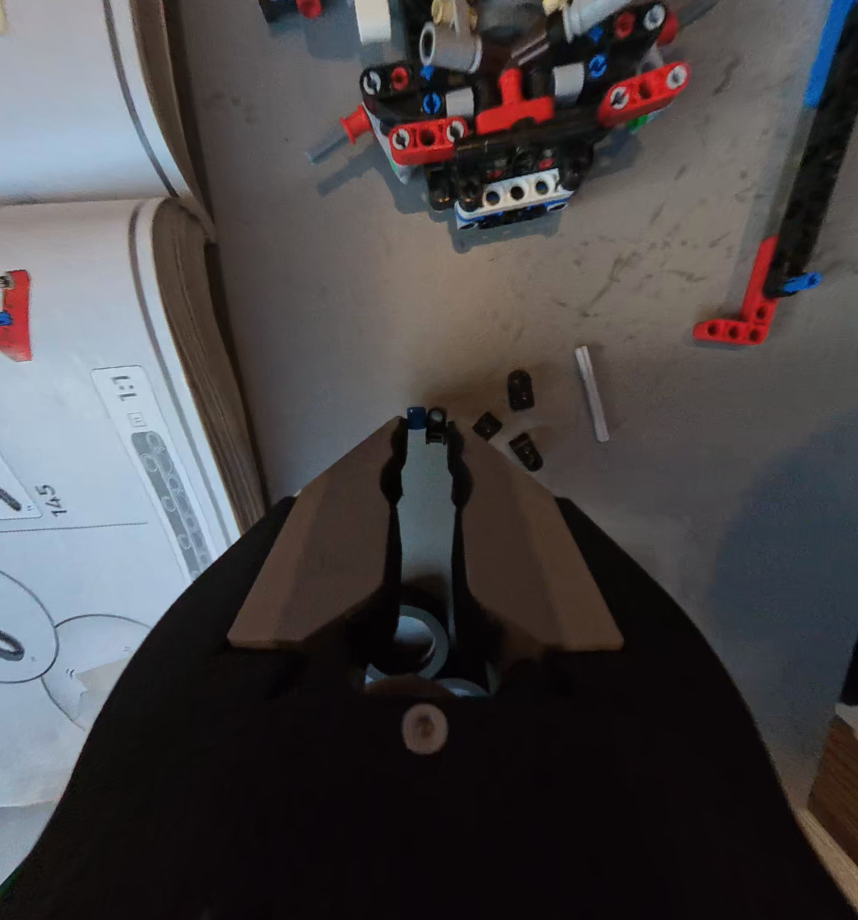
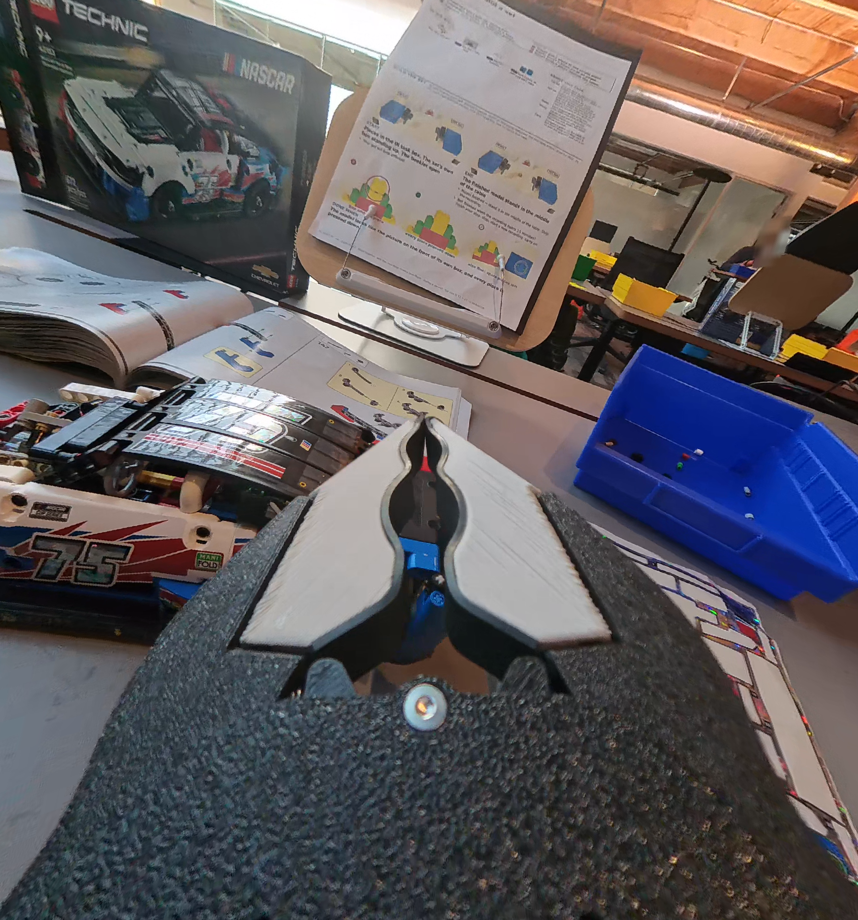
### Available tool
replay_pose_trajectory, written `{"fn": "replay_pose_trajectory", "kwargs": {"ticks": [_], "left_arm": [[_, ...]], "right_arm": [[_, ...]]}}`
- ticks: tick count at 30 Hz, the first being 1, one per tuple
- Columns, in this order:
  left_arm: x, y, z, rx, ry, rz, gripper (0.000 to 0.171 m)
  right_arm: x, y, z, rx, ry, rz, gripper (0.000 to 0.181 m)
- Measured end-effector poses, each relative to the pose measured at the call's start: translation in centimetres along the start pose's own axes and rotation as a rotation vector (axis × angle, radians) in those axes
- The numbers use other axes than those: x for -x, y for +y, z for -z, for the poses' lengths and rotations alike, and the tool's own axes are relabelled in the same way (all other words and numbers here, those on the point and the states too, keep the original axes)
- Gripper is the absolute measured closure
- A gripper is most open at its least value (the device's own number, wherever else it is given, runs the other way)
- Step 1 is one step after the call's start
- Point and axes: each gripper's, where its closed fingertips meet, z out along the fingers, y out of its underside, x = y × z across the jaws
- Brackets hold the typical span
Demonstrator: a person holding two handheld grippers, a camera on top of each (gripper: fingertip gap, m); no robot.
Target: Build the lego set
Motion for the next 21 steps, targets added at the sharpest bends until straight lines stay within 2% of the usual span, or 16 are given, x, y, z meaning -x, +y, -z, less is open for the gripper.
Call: {"fn": "replay_pose_trajectory", "kwargs": {"ticks": [1,3,7,11,13,17,21], "left_arm": [[-0.2,0.4,-0.5,0.029,0.019,0.004,0.157],[-0.5,-0.5,-0.2,-0.019,0.052,0.008,0.158],[0.1,-0.3,0.6,-0.01,0.05,0.049,0.148],[1.1,0.3,3.1,-0.061,0.001,0.093,0.148],[1.5,0.7,4.9,-0.13,-0.016,0.12,0.151],[2.6,2.5,7.9,-0.204,-0.06,0.216,0.151],[2.8,3.3,8.6,-0.232,-0.076,0.262,0.151]], "right_arm": [[0.0,-0.1,0.0,-0.004,-0.003,-0.006,0.181],[-0.1,-0.1,0.0,-0.01,-0.005,-0.019,0.181],[-0.4,-0.2,0.1,-0.018,-0.001,-0.035,0.181],[-0.4,0.0,0.1,-0.008,0.005,-0.032,0.181],[-0.5,0.1,0.0,0.0,0.011,-0.029,0.181],[-0.6,0.6,-0.3,0.029,0.023,-0.02,0.181],[-0.6,0.8,-0.4,0.045,0.033,0.0,0.181]]}}
